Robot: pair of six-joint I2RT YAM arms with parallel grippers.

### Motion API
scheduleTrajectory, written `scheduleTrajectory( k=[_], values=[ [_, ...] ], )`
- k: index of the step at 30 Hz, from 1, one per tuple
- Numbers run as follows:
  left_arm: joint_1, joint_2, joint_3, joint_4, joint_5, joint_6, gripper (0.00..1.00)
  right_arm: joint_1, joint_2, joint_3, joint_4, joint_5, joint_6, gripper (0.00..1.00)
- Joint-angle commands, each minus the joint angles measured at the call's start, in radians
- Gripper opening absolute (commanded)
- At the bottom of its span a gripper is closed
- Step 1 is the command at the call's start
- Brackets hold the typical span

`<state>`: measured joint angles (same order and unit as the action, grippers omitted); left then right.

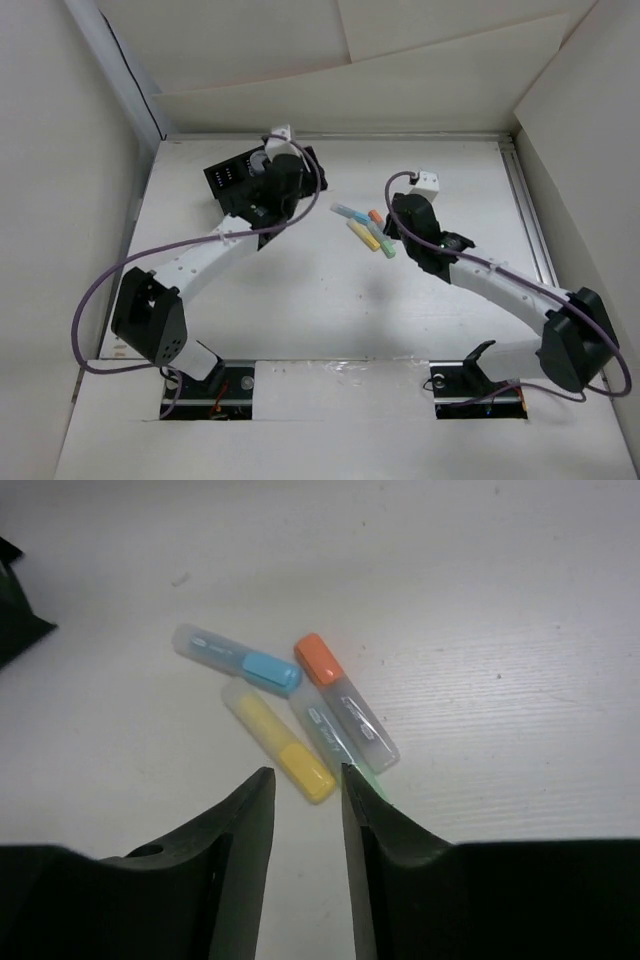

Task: Sort the stationery into containers
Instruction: Pick up the pen from the center of the board.

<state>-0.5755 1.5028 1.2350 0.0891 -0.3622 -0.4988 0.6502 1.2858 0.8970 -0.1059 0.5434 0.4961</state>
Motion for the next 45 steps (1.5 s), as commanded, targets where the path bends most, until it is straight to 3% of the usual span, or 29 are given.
scheduleTrajectory(
  k=[1, 2, 6, 14, 32, 45],
  values=[
    [-0.053, -0.015, -0.121, 0.081, 0.097, -0.066, 0.57, -0.021, 0.069, -0.010, -0.014, -0.091, 0.016, 0.40],
    [-0.053, -0.015, -0.185, 0.128, 0.133, -0.075, 0.56, -0.030, 0.102, -0.010, -0.024, -0.091, 0.007, 0.52],
    [-0.053, -0.070, -0.328, 0.213, 0.250, -0.099, 0.55, -0.049, 0.139, -0.020, -0.034, -0.100, 0.016, 0.66],
    [-0.053, -0.115, -0.451, 0.279, 0.344, -0.121, 0.52, -0.122, 0.208, -0.078, -0.023, -0.193, 0.038, 0.63],
    [-0.053, -0.093, -0.433, 0.287, 0.367, -0.121, 0.52, -0.146, 0.345, -0.006, -0.005, -0.318, -0.016, 0.62],
    [-0.053, -0.093, -0.433, 0.287, 0.356, -0.121, 0.52, -0.116, 0.377, 0.003, 0.015, -0.280, -0.016, 0.44]
  ],
)
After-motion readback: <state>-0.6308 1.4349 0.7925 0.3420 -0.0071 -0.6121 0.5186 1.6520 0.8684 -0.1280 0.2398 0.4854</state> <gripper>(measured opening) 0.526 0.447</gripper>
